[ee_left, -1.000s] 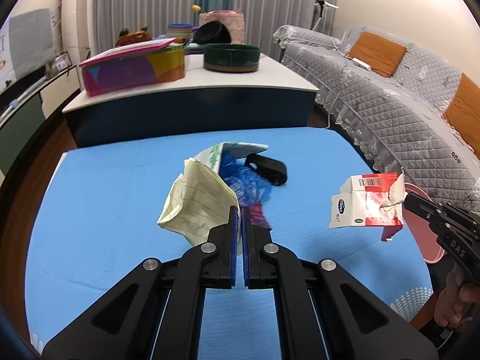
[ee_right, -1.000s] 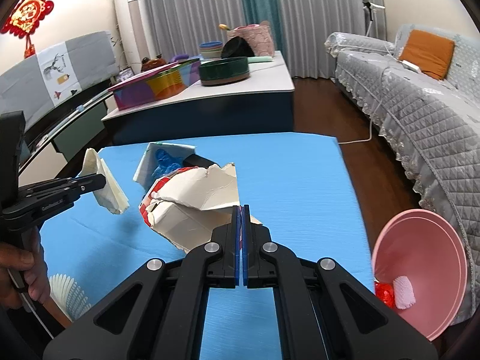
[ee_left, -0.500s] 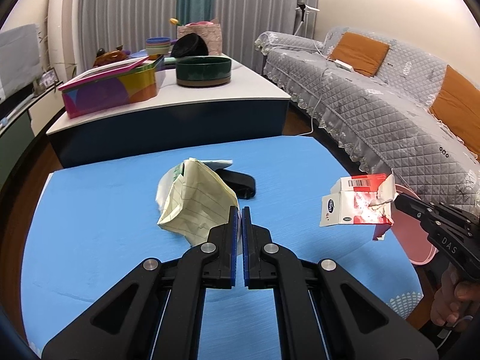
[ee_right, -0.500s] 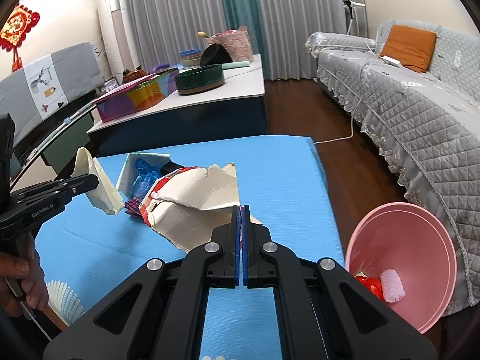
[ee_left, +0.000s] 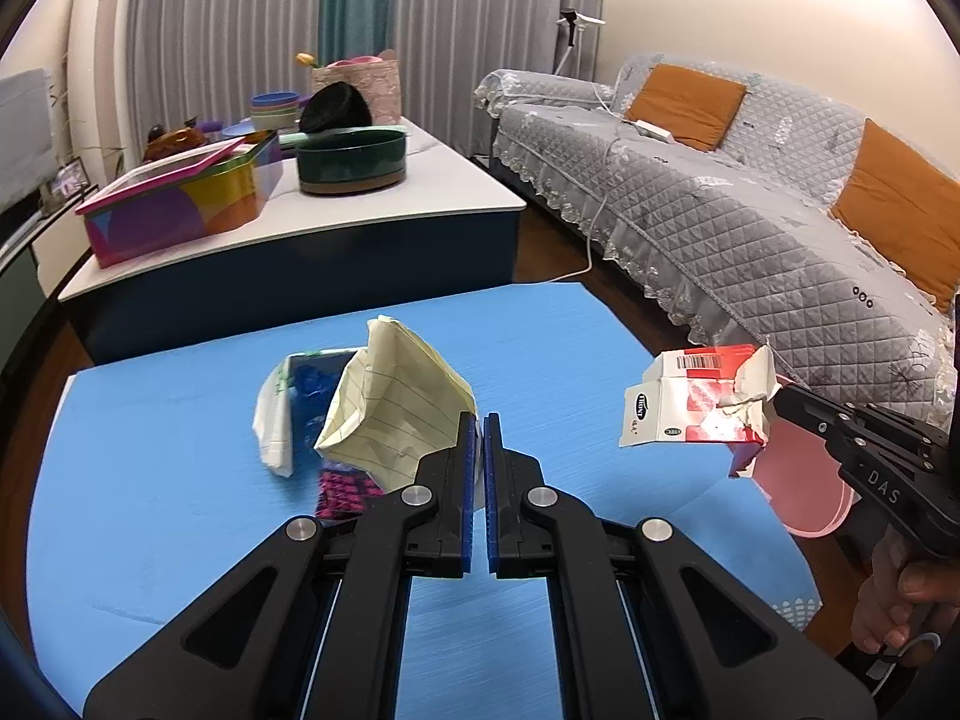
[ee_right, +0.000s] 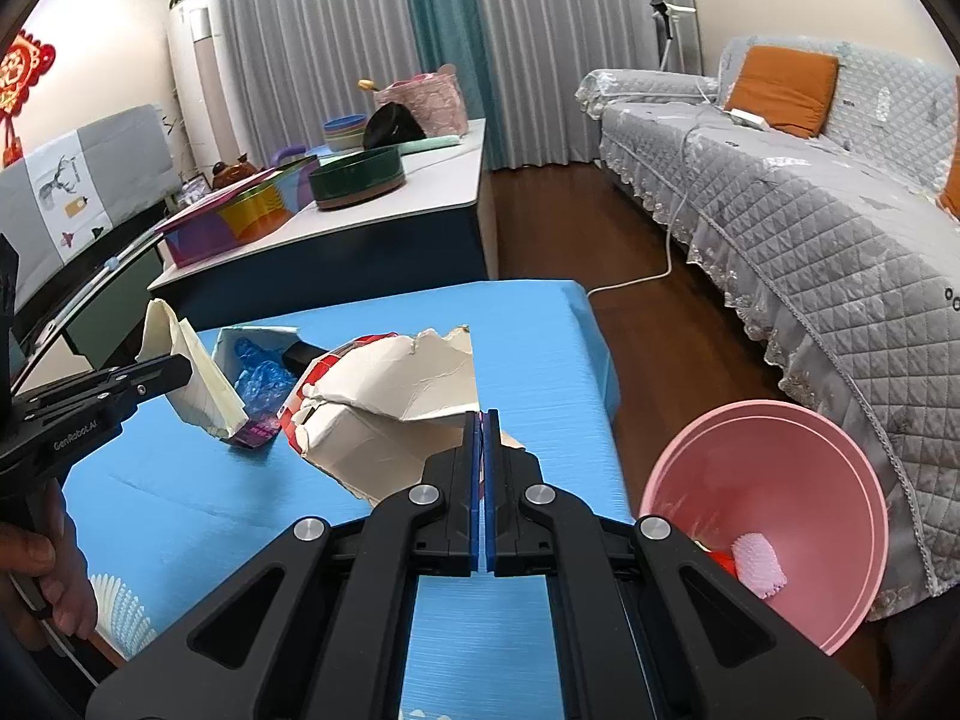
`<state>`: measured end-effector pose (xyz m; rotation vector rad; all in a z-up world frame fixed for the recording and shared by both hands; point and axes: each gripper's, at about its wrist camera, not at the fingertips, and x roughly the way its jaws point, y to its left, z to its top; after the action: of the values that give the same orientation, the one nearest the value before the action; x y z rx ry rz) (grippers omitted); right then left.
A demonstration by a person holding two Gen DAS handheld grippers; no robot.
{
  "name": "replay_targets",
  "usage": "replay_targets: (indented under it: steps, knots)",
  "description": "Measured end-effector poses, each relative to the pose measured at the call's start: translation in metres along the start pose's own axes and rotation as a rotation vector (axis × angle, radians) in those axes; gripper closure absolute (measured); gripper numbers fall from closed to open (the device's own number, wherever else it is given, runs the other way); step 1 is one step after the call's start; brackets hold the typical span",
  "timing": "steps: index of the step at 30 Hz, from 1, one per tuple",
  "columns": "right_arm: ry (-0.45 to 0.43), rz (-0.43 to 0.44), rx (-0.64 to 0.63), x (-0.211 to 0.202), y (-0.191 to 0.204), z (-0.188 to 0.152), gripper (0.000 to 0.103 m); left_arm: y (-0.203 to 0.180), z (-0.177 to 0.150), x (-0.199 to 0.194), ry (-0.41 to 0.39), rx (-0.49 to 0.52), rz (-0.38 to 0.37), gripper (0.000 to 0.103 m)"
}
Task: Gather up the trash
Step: 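Carry the cream paper and the carton toward the pink bin with both grippers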
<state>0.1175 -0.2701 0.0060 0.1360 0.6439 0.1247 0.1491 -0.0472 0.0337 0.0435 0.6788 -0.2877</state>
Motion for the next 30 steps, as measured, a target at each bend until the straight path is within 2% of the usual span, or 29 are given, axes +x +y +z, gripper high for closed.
replay_targets:
  steps: [13,30]
  knots:
    - [-0.02,-0.056,0.05,-0.013,-0.031,-0.001,0.102,-0.034,0.009,0.006,-0.017,0.036,-0.058,0.1]
    - [-0.069,-0.176,0.161,-0.044,-0.094,-0.002,0.102,-0.09,0.014,0.01,-0.042,0.104,-0.156,0.1]
